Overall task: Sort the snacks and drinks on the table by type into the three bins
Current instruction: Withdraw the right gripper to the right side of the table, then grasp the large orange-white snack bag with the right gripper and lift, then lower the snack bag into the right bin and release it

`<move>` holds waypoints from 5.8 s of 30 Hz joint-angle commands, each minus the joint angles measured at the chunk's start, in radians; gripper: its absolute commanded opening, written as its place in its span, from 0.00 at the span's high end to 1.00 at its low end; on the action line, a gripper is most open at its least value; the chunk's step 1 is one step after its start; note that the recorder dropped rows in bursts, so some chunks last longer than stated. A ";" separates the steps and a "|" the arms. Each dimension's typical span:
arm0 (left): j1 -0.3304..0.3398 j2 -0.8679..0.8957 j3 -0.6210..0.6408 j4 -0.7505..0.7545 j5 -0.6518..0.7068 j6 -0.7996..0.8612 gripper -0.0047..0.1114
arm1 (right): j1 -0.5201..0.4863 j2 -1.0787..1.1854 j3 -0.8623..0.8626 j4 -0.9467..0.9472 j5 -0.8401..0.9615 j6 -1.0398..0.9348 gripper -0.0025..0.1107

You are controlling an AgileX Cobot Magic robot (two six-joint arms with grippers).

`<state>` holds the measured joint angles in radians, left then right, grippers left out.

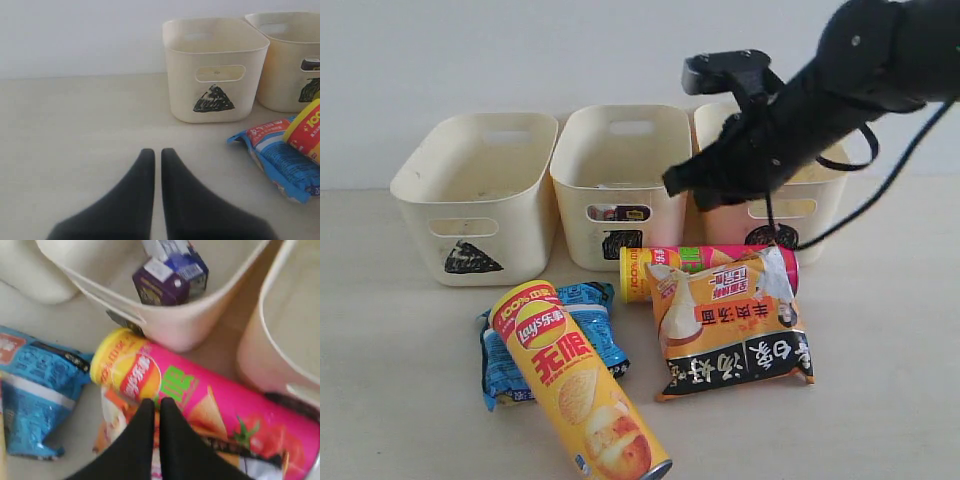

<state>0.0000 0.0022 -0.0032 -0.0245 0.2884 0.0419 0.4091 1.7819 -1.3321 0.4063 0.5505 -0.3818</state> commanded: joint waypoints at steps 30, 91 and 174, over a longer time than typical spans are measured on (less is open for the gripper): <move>0.000 -0.002 0.003 -0.001 -0.004 0.005 0.92 | -0.449 -0.318 0.541 0.714 0.476 -0.652 0.98; 0.000 -0.002 0.003 -0.001 -0.004 0.005 0.92 | -0.631 0.277 0.294 0.915 0.602 -0.878 0.27; 0.000 -0.002 0.003 -0.001 -0.004 0.005 0.92 | -0.537 0.007 -0.134 1.162 0.009 -0.950 0.98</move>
<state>0.0000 0.0022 -0.0032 -0.0245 0.2884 0.0419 -0.1362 1.7619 -1.4218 1.5524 0.5711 -1.3381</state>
